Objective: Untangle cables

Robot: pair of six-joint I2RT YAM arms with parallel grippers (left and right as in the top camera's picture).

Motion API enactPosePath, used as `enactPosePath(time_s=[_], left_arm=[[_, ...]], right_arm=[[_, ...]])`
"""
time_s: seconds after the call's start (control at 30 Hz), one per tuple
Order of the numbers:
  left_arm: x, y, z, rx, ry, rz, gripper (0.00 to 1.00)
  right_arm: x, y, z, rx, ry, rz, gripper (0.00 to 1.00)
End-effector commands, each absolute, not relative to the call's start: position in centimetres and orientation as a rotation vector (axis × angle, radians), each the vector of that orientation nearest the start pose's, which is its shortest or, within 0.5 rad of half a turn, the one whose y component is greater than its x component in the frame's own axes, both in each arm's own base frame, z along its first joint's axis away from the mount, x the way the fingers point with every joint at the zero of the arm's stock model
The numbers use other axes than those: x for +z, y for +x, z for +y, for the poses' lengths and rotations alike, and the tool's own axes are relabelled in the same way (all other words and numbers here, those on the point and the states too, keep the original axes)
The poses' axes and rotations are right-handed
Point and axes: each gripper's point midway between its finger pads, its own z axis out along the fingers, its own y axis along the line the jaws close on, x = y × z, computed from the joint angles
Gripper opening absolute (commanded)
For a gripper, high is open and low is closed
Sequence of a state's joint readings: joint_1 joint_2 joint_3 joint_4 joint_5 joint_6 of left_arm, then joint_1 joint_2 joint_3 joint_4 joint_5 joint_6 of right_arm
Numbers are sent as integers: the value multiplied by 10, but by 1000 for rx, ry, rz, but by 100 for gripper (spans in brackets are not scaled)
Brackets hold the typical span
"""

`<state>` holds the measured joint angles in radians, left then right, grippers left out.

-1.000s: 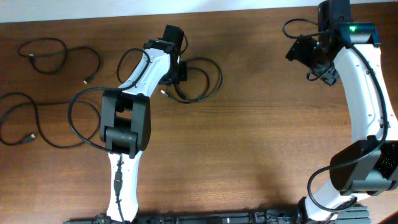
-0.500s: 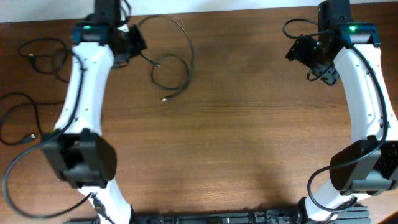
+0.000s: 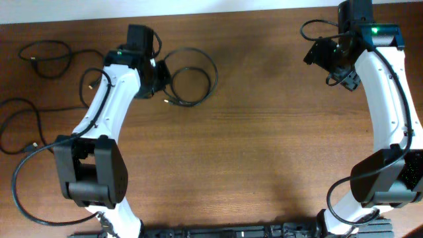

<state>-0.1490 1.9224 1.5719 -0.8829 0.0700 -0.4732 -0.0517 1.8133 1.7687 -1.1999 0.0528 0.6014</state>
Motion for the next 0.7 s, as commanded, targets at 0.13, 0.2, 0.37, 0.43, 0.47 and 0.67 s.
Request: enactPosePath(time_s=[0.13,0.2,0.37,0.43,0.47,0.67], left_arm=[[52,416,-79,-275,-902,2748,3],[46,406,-92,-302,-971,2760,17],[48,396,-130,-404,-919,2815,17],[48,399,-132,-400,-905,2800,33],[49,403,-131,-391,-903,2785,41],[47,413,-106,-226,-1034,2661,55]], right_arm=[[183,409,-33,31,917,2664,98],[183,409,-33,31,917,2664,98],[183,409,-33,31,917,2664,98],[183,409,-33,31,917,2664,98],[183,409,-33,30,917,2664,98],[183,409,-33,30,917,2664,98]])
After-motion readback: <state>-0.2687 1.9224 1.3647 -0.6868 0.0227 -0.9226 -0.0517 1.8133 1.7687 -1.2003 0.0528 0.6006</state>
